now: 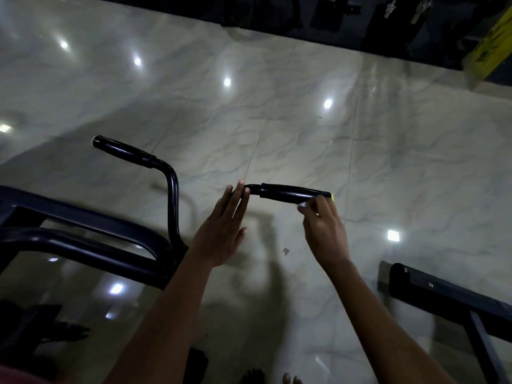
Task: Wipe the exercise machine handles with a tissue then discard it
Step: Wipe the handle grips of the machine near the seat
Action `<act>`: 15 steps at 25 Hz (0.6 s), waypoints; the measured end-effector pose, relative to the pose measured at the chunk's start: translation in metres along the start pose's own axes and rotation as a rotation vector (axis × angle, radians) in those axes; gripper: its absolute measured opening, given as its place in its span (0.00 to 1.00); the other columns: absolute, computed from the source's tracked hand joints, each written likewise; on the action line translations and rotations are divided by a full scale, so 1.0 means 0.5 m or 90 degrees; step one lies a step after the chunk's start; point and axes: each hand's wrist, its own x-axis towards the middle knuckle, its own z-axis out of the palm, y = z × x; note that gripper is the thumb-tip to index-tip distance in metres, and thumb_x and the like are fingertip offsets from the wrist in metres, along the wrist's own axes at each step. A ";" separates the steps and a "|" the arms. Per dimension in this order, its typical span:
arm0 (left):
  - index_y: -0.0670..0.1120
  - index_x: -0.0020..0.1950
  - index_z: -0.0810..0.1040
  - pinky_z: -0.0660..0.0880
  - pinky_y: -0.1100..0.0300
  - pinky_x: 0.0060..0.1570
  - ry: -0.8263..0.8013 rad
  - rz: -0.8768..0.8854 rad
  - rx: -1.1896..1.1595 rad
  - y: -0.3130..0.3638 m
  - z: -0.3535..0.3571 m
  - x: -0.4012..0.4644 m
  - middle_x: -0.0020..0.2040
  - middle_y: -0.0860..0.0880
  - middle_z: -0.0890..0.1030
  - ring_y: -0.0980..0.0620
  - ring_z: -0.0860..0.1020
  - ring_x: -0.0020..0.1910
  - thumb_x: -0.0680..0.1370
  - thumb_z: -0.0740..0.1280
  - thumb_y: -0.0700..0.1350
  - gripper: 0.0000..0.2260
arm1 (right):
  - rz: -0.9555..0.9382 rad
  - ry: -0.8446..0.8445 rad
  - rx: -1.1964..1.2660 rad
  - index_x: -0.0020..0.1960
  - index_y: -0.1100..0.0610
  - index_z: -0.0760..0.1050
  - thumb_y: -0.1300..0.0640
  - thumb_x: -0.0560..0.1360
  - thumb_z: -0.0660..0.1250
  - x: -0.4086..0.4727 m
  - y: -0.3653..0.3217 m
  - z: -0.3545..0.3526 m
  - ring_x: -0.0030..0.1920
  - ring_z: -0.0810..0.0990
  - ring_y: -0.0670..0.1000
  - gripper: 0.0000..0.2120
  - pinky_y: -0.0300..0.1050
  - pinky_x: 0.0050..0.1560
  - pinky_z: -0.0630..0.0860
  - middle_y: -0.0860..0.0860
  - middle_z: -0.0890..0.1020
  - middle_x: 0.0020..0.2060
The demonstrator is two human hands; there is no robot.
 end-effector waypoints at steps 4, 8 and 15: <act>0.42 0.78 0.43 0.69 0.53 0.66 -0.001 -0.001 0.002 0.002 0.000 0.000 0.79 0.45 0.42 0.44 0.45 0.78 0.78 0.64 0.46 0.37 | 0.068 0.051 0.031 0.49 0.64 0.78 0.72 0.68 0.65 -0.020 0.025 -0.013 0.47 0.71 0.55 0.11 0.49 0.34 0.77 0.57 0.76 0.46; 0.42 0.78 0.43 0.70 0.54 0.65 0.000 -0.008 -0.005 0.004 -0.002 -0.001 0.79 0.46 0.41 0.45 0.44 0.78 0.78 0.64 0.47 0.38 | -0.034 0.054 0.123 0.54 0.62 0.77 0.66 0.73 0.58 -0.004 -0.045 -0.021 0.49 0.72 0.54 0.13 0.45 0.41 0.72 0.56 0.76 0.49; 0.42 0.78 0.43 0.69 0.51 0.67 -0.006 -0.003 -0.014 -0.001 -0.001 0.000 0.79 0.45 0.42 0.44 0.45 0.77 0.77 0.65 0.46 0.38 | -0.166 -0.066 0.019 0.52 0.62 0.77 0.61 0.76 0.53 0.062 -0.090 0.019 0.51 0.74 0.54 0.15 0.48 0.29 0.76 0.55 0.78 0.49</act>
